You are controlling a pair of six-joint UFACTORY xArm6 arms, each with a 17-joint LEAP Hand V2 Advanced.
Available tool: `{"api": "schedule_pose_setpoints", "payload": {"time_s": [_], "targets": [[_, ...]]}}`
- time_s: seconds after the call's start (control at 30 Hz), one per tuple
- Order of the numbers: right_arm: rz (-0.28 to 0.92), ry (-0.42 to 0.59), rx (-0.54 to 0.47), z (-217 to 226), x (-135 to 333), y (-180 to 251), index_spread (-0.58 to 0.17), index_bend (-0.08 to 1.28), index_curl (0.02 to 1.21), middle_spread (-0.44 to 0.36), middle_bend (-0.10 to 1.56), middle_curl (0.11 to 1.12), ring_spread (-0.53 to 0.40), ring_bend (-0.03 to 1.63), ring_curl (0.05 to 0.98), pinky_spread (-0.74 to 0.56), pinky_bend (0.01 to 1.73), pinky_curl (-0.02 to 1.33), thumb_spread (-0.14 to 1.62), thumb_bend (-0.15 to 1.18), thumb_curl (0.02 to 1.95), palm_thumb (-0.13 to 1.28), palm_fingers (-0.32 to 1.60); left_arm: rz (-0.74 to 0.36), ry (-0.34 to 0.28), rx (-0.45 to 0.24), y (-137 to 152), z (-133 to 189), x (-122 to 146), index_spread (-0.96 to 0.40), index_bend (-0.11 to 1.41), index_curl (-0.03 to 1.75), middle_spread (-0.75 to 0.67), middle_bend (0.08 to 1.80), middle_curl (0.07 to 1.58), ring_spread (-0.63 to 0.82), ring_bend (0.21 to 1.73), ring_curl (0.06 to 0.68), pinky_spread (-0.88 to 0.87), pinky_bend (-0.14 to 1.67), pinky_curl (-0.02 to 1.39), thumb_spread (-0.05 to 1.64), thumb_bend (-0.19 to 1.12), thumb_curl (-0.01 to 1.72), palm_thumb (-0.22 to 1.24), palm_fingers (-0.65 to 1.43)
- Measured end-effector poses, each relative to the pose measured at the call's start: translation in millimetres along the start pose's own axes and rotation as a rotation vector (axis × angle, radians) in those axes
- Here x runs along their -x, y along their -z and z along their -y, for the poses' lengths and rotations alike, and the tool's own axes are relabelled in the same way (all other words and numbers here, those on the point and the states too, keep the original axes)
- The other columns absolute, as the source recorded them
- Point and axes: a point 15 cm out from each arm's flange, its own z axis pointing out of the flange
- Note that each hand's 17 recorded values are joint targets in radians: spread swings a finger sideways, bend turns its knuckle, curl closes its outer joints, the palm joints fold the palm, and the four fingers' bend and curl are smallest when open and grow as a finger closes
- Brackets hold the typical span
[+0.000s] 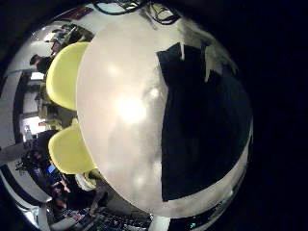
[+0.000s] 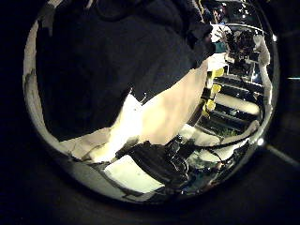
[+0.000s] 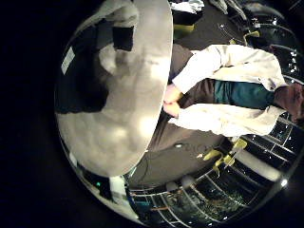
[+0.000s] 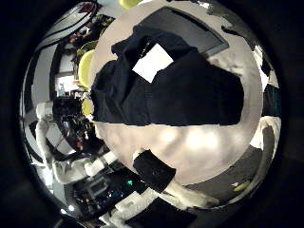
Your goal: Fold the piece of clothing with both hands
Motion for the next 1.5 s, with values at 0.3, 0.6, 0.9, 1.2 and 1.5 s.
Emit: {"api": "schedule_pose_setpoints", "payload": {"time_s": [0.3, 0.6, 0.9, 1.2, 1.5], "targets": [[0.01, 0.014, 0.147, -19.6, 2.9, -36.0, -0.196, 0.16, 0.34, 0.002, 0.44, 0.39, 0.041, 0.89, 0.36, 0.39, 0.63, 0.63, 1.04, -0.03, 0.32, 0.26, 0.22, 0.001, -0.002, -0.002, 0.2, 0.7, -1.5, -0.12, 0.18, 0.7, -0.09, 0.28, 0.67, 0.01, 0.73, 0.339, 0.13, 0.26, 0.57, 1.33, -0.01, 0.28, 0.35, 0.24], [0.003, 0.047, 0.16, -13.7, 18.8, -41.3, -0.222, 0.16, 0.3, -0.19, 0.55, 0.41, -0.171, 1.13, 0.389, 0.07, 0.81, 0.64, 1.05, 0.02, 0.36, 0.43, 0.77, 0.001, 0.0, 0.0, 0.6, 0.3, 0.5, -0.1, 0.18, 0.62, -0.08, 0.26, 0.62, 0.01, 0.7, 0.314, 0.15, 0.23, 0.52, 1.33, -0.01, 0.28, 0.35, 0.28], [-0.041, 0.082, 0.193, -14.0, 27.2, -43.1, -0.349, 0.71, 0.55, -0.166, 1.03, 0.61, -0.209, 1.22, 0.483, -0.26, 0.98, 0.71, 1.0, 0.12, 0.48, 0.84, 1.41, 0.001, -0.003, -0.002, 1.0, 0.4, 0.6, -0.1, 0.18, 0.57, -0.08, 0.26, 0.59, 0.01, 0.69, 0.297, 0.15, 0.22, 0.5, 1.33, -0.01, 0.28, 0.35, 0.3], [-0.04, 0.036, 0.175, -29.1, 5.2, -21.1, -0.3, 1.04, 0.72, -0.127, 1.27, 0.71, -0.202, 1.38, 0.579, -0.23, 1.18, 0.85, 0.96, 0.16, 0.63, 1.04, 1.2, 0.0, 0.005, 0.009, -4.8, -13.1, 4.8, -0.1, 0.18, 0.54, -0.07, 0.26, 0.57, 0.01, 0.67, 0.282, 0.15, 0.2, 0.47, 1.33, -0.01, 0.28, 0.35, 0.32], [-0.056, 0.003, 0.093, -35.6, -9.4, 18.1, -0.277, 1.1, 0.76, -0.111, 1.34, 0.72, -0.197, 1.42, 0.624, -0.21, 1.21, 0.93, 0.95, 0.12, 0.73, 1.05, 1.14, -0.005, 0.016, 0.038, -32.7, -17.3, 5.4, -0.1, 0.18, 0.51, -0.07, 0.25, 0.55, 0.01, 0.66, 0.27, 0.15, 0.2, 0.45, 1.34, -0.01, 0.28, 0.35, 0.33]]}}
